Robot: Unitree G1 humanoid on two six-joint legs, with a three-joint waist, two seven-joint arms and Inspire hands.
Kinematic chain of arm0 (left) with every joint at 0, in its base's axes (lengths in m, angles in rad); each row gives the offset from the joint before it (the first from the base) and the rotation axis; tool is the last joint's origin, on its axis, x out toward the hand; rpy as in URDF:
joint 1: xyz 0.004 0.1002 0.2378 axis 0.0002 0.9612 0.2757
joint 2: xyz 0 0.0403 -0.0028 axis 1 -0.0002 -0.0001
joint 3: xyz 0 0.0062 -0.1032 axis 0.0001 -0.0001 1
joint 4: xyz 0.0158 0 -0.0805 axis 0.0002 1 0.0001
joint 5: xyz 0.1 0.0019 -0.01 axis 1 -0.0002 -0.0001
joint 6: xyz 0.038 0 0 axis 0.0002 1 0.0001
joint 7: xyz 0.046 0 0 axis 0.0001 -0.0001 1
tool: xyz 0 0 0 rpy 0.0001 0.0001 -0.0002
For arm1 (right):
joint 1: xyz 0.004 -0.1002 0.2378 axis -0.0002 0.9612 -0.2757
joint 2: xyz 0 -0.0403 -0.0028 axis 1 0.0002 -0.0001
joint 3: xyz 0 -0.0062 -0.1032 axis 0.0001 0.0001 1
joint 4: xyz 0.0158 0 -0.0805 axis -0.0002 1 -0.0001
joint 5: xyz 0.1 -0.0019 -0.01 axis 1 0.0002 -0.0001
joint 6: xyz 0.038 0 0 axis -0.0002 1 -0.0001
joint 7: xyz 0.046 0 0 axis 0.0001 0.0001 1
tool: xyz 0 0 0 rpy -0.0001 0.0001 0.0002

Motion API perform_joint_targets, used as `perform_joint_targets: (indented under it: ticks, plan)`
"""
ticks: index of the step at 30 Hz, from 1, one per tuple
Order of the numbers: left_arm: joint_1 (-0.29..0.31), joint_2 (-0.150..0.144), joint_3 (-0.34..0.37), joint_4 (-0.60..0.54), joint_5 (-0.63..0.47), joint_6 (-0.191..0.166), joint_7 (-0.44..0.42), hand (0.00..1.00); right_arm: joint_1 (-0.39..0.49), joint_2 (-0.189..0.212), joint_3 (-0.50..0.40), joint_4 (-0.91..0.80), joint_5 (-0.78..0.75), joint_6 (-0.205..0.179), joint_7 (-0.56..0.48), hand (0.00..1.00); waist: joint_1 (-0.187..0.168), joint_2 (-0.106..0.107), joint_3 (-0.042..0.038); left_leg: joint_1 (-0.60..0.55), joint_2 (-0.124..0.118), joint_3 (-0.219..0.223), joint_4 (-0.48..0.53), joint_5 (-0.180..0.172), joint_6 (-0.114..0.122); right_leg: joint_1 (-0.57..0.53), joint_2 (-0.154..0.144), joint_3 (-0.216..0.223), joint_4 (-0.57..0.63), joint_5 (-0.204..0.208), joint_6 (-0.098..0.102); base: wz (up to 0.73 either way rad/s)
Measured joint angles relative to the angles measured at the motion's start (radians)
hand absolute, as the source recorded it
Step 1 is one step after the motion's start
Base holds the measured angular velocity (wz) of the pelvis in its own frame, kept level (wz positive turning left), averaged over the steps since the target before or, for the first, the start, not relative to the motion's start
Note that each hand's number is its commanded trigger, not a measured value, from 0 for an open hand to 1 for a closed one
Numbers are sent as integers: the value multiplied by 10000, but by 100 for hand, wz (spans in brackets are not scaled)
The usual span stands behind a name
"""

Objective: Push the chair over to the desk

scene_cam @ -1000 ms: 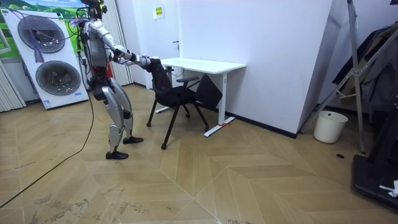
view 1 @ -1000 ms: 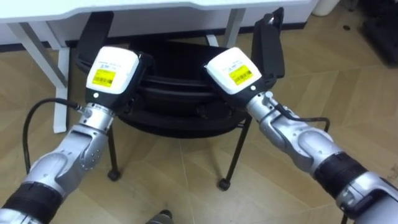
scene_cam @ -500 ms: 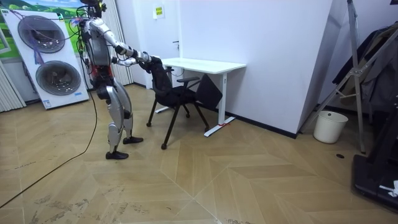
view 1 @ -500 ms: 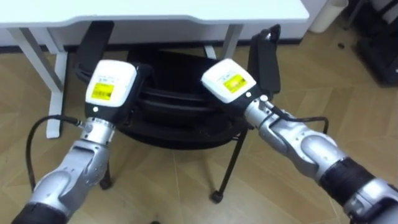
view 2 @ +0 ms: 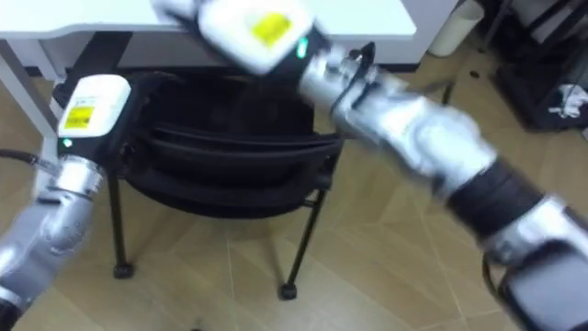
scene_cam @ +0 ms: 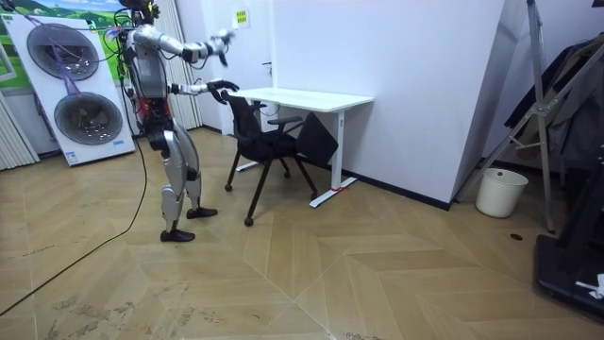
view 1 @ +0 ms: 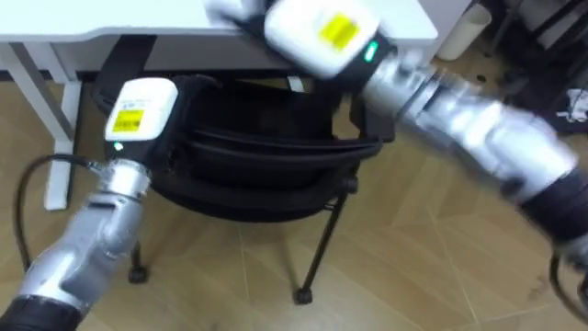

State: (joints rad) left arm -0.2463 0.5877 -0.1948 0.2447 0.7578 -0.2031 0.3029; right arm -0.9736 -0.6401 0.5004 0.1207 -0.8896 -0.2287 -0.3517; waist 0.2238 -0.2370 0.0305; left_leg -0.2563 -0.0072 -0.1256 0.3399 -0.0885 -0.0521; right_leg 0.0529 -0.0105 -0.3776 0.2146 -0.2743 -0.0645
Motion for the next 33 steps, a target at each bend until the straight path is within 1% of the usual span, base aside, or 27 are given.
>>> perform_joint_targets:
  ticks: [1, 2, 4, 5, 6, 7, 8, 9, 11, 12, 13, 14, 15, 17, 18, 20, 21, 22, 23, 24, 25, 26, 28, 29, 31, 32, 33]
  plan:
    - [-90, 501, 35, -47, -4, 1, -109, 0, -419, -286, -363, 46, 308, -4, -581, 0, -28, 32, 24, 55, -23, -57, -12, -4, 6, 161, 36, -81, -241, 108, 26, 16]
    - [-176, 706, 39, -56, -2, 4, -215, 0, -548, -469, -577, 27, 390, -22, -886, 0, -56, 34, 25, 48, -45, -120, -16, -4, 6, 215, 100, -109, -355, 168, 42, 20]
    - [-339, 1588, 123, -320, 9, 7, -389, 0, -724, -1332, -1542, -513, 696, -109, -1774, 0, -277, 88, 66, -222, -78, -292, 125, -13, 18, 279, 186, -372, -640, 360, 67, 21]
    - [-339, 1832, 215, -486, 10, 9, -480, 0, -724, -1627, -1810, -804, 701, -129, -1966, 0, -293, 90, 67, -345, -65, -308, 196, -26, 32, 191, 205, -379, -630, 383, 67, 4]
    - [-339, 2448, 394, -947, -35, -24, -646, 0, -731, -2343, -2320, -1345, 839, -234, -2420, 0, -295, 219, 163, -537, -42, -326, 283, -38, 47, -1, 273, -324, -619, 447, 66, -6]
    - [-414, 2768, 1065, -1588, -273, -225, -617, 0, -742, -2950, -2759, -1635, 1164, -332, -2884, 0, -348, 322, 238, -650, -32, -344, 371, -48, 69, -100, 294, -293, -623, 523, 92, -4]
    - [-570, 2803, 1471, -1867, -616, -288, -434, 0, -742, -3145, -2933, -1710, 1335, -343, -3106, 0, -356, 342, 231, -664, -51, -358, 373, -41, 90, -150, 289, -278, -616, 539, 112, 6]
    - [-1138, 2821, 2363, -2385, -1288, -316, 99, 0, -776, -3484, -3229, -1747, 1639, -358, -3400, 0, -485, 474, 224, -667, -91, -364, 325, -1, 151, -169, 248, -293, -604, 569, 164, 6]
    - [-1865, 3004, 3842, -2700, -2269, -500, 1322, 0, -1061, -4091, -3496, -1778, 2476, -423, -3561, 0, -828, 699, 128, -648, -220, -364, 186, 61, 246, -221, 116, -258, -605, 558, 271, -2]
    - [-1944, 3237, 4718, -2809, -3073, -516, 1979, 0, -1063, -4636, -3739, -1804, 3363, -429, -3705, 0, -1011, 892, -14, -558, -263, -162, 51, 131, 357, -232, -9, -129, -612, 581, 366, -28]
    - [-1640, 3317, 5495, -2829, -3794, -476, 2475, 0, -1038, -5019, -3935, -1795, 4228, -370, -3802, 0, -1107, 1115, -149, -245, -342, 80, -223, 184, 470, -100, -174, 56, -617, 596, 478, -36]
    - [-1356, 3296, 5954, -2842, -4118, -460, 2630, 0, -987, -5091, -4113, -1802, 4561, -305, -3800, 0, -1170, 1231, -219, -34, -406, 170, -371, 206, 530, 18, -272, 118, -631, 593, 547, -38]
    - [-743, 3267, 6695, -2837, -4670, -417, 2810, 0, -699, -5142, -4702, -1839, 5235, -224, -3885, 0, -1385, 1402, -351, 329, -496, 356, -631, 235, 631, 213, -428, 245, -634, 561, 652, -27]
    - [-32, 3257, 7642, -2873, -5444, -337, 2874, 0, 79, -5273, -5922, -1900, 6525, -197, -4072, 0, -1639, 1560, -381, 741, -558, 523, -805, 212, 710, 498, -544, 350, -648, 547, 724, -24]
    - [461, 3193, 8369, -3053, -5929, -292, 2984, 0, 872, -5409, -7005, -1915, 7427, -208, -4135, 0, -1771, 1620, -409, 802, -539, 632, -816, 168, 724, 515, -564, 447, -663, 536, 743, -21]
    - [1530, 3105, 9661, -3232, -6941, -388, 3296, 0, 2533, -5507, -8900, -1734, 8554, -268, -4302, 0, -2121, 1676, -382, 810, -535, 681, -797, 136, 735, 516, -576, 470, -660, 536, 744, -18]
    - [2381, 2679, 10497, -3421, -7597, -409, 3464, 0, 4097, -5455, -10267, -1563, 9329, -324, -4361, 0, -2257, 1803, -354, 818, -515, 765, -721, 52, 749, 515, -583, 568, -650, 530, 758, -34]
    - [3399, 1878, 11243, -3717, -8529, -441, 3682, 0, 5955, -5096, -11600, -1511, 10168, -357, -4419, 0, -2259, 1867, -387, 932, -460, 1012, -721, -31, 776, 521, -604, 812, -623, 525, 786, -41]
    - [3812, 1453, 11521, -3856, -8921, -442, 3794, 0, 6812, -4801, -12179, -1450, 10536, -401, -4420, 0, -2260, 1903, -406, 968, -432, 1127, -718, -68, 790, 517, -608, 931, -621, 520, 798, -53]
    - [4568, 562, 11991, -4023, -9801, -453, 4155, 0, 8442, -3979, -13161, -1412, 11488, -406, -4464, 0, -2229, 1948, -422, 1066, -398, 1289, -711, -138, 805, 512, -623, 1142, -577, 502, 827, -44]
    - [5172, -119, 12170, -3951, -10777, -462, 4579, 0, 9974, -3048, -13903, -1299, 12448, -413, -4580, 0, -2169, 1975, -459, 1120, -377, 1404, -708, -199, 806, 503, -627, 1296, -555, 474, 846, -37]
    - [5424, -372, 12215, -3841, -11243, -471, 4788, 0, 10675, -2587, -14195, -1140, 12905, -422, -4632, 0, -2142, 1986, -493, 1126, -377, 1427, -696, -225, 804, 502, -632, 1323, -547, 456, 849, -19]
    - [6249, -1024, 12271, -2732, -13227, -632, 5380, 0, 12782, -913, -14770, -121, 14867, -408, -4786, 0, -1937, 2013, -492, 1124, -382, 1522, -602, -347, 814, 410, -685, 1411, -320, 309, 867, -11]
    - [6413, -1113, 12265, -2253, -13695, -663, 5484, 0, 13163, -549, -14776, 209, 15338, -394, -4788, 0, -1887, 2065, -503, 1101, -384, 1546, -573, -377, 813, 343, -703, 1440, -218, 261, 868, -9]
    - [6875, -1434, 11994, 137, -15344, -688, 5638, 0, 14422, 1108, -14579, 1543, 16740, -304, -4583, 0, -1811, 2327, -513, 1077, -400, 1547, -490, -462, 828, 307, -737, 1482, -94, 162, 896, -2]
    - [6933, -1524, 11849, 842, -15668, -687, 5589, 0, 14642, 1535, -14432, 2071, 17014, -255, -4454, 0, -1712, 2383, -518, 1105, -399, 1554, -522, -465, 824, 309, -743, 1522, -96, 161, 896, -7]
    - [6968, -1755, 11561, 2135, -16252, -678, 5449, 0, 14925, 2276, -14093, 3257, 17387, -63, -4119, 0, -1644, 2480, -508, 1133, -385, 1546, -556, -469, 818, 315, -746, 1588, -101, 159, 893, -6]
